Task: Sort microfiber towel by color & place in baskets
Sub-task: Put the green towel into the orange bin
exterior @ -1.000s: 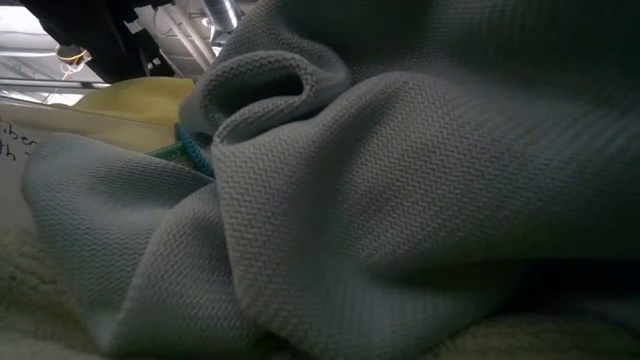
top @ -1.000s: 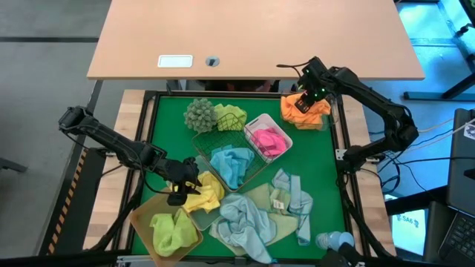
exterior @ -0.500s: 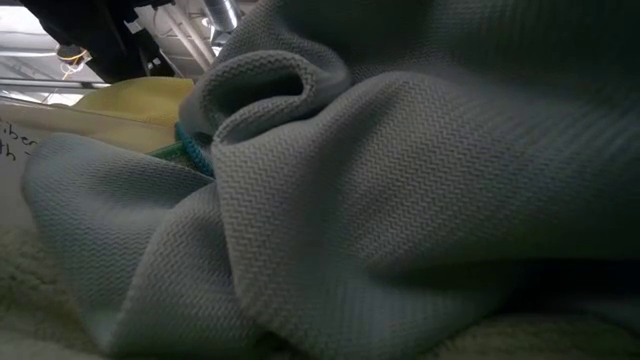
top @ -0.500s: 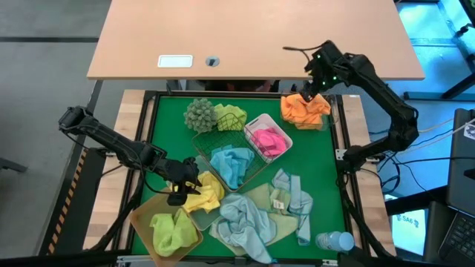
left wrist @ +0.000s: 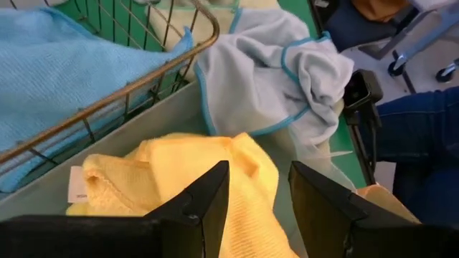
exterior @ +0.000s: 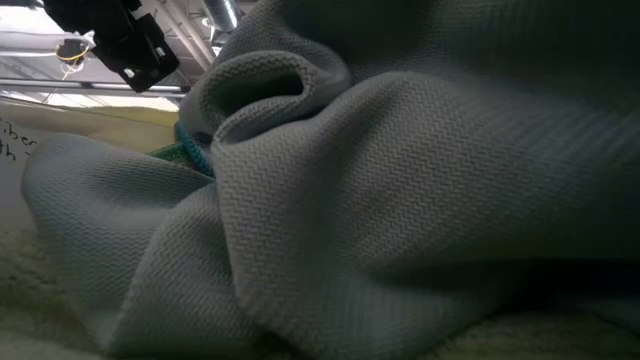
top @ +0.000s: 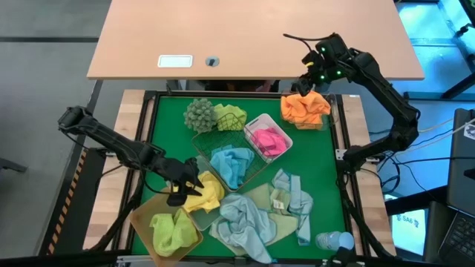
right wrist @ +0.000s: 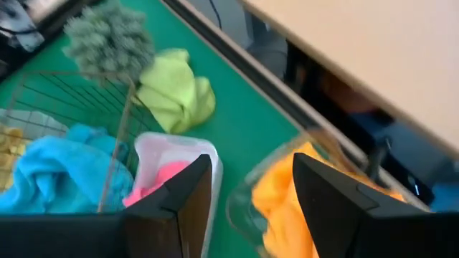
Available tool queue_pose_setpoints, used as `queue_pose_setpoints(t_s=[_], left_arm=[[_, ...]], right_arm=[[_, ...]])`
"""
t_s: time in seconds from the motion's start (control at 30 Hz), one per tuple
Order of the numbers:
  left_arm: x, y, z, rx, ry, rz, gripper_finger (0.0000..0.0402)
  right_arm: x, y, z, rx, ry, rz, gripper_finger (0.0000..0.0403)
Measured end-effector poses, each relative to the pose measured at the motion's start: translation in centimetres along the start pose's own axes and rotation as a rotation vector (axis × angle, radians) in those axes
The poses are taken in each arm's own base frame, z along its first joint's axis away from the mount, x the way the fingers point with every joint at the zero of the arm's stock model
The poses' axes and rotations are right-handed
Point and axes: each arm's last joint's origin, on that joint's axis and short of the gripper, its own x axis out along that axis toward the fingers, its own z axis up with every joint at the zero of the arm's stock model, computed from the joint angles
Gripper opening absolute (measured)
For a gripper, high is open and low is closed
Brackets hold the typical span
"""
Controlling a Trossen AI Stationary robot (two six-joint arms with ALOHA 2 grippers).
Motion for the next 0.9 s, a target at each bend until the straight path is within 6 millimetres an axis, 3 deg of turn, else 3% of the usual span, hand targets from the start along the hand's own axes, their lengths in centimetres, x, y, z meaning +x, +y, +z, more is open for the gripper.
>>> queue_pose_setpoints(t_s=[0.2,0.4,0.6,0.9], left_arm=[[-1.1,-0.1,0.3,0.005,-0.050,-0.004,0.0140],[-1.9,-0.1,0.6,0.003,-0.091,-0.002,0.0140],[-2.0,-0.1,0.6,0.003,-0.093,-0.003,0.0140],[-2.0,-0.1,0.6,0.003,-0.093,-0.003,0.0140]], right_arm=[[1.0,3.3,2.1,-0.136,-0.187,0.089,0.0195],[3.4,7.1,4.0,-0.200,-0.333,0.185,0.0195],[7.9,9.2,4.9,-0.198,-0.352,0.176,0.0195],[15.8,8.9,4.8,-0.178,-0.243,0.127,0.0195]])
